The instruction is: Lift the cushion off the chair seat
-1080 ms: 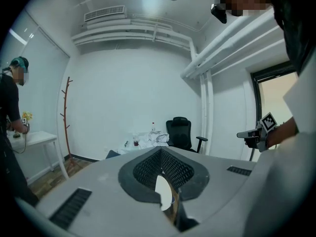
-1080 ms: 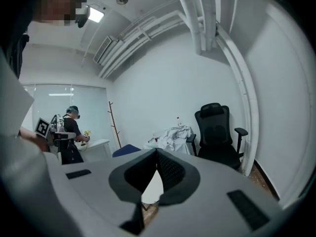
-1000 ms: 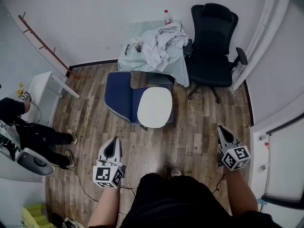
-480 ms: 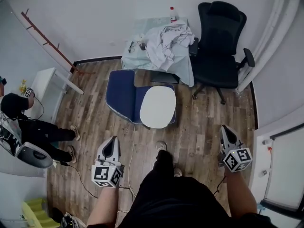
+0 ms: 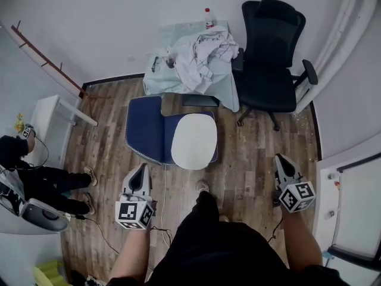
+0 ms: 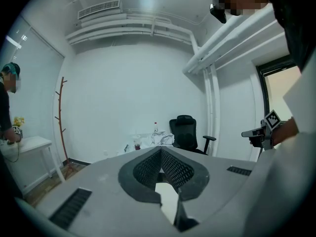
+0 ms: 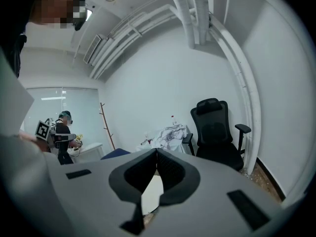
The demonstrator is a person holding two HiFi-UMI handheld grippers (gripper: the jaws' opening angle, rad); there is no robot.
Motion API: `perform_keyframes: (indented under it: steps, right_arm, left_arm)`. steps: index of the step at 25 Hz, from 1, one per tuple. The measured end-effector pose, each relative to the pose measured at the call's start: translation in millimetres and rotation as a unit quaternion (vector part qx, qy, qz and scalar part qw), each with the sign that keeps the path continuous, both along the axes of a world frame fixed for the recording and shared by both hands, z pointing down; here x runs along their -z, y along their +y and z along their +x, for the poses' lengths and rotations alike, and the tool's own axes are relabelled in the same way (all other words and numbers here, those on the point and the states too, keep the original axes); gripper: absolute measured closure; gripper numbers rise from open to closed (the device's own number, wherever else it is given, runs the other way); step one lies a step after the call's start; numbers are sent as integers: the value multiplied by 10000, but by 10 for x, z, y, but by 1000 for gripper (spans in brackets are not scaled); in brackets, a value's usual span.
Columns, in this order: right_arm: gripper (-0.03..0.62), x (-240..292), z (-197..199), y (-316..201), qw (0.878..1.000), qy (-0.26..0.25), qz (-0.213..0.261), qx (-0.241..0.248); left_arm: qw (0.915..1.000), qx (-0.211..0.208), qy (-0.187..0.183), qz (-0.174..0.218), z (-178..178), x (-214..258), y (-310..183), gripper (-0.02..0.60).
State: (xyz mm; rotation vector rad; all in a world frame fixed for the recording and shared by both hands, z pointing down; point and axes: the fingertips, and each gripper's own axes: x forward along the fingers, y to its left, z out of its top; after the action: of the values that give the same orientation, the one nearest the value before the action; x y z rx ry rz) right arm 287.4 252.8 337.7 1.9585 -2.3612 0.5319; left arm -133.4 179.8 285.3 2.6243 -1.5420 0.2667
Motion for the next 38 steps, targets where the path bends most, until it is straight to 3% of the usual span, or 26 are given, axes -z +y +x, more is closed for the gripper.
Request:
perform_keyframes:
  steps: [8, 16, 23, 27, 34, 38]
  right_arm:
    - [585, -71, -133, -666, 9999, -56, -153, -26]
    - [585, -158, -395, -1347, 9990, 105, -434, 23]
    - [585, -44, -647, -1898, 9960, 720, -477, 246]
    - [585, -14, -770, -2088, 9965, 656, -426, 296]
    - [585, 52, -903, -2436, 9927, 950, -468, 582]
    - [585, -56, -963, -2674, 9932, 817, -516, 651]
  left_arm:
    - [9997, -233, -115, 43, -32, 29, -769, 578]
    - [9988, -481, 99, -36, -70, -131, -1422, 578]
    - [9962, -799, 318, -95, -89, -325, -1855, 578]
    - [9943, -1000, 375, -59, -17, -456, -2033, 578]
    - [9926, -1058, 554, -233, 106, -643, -2231, 578]
    - [9929, -978, 539, -412, 163, -851, -2222, 578]
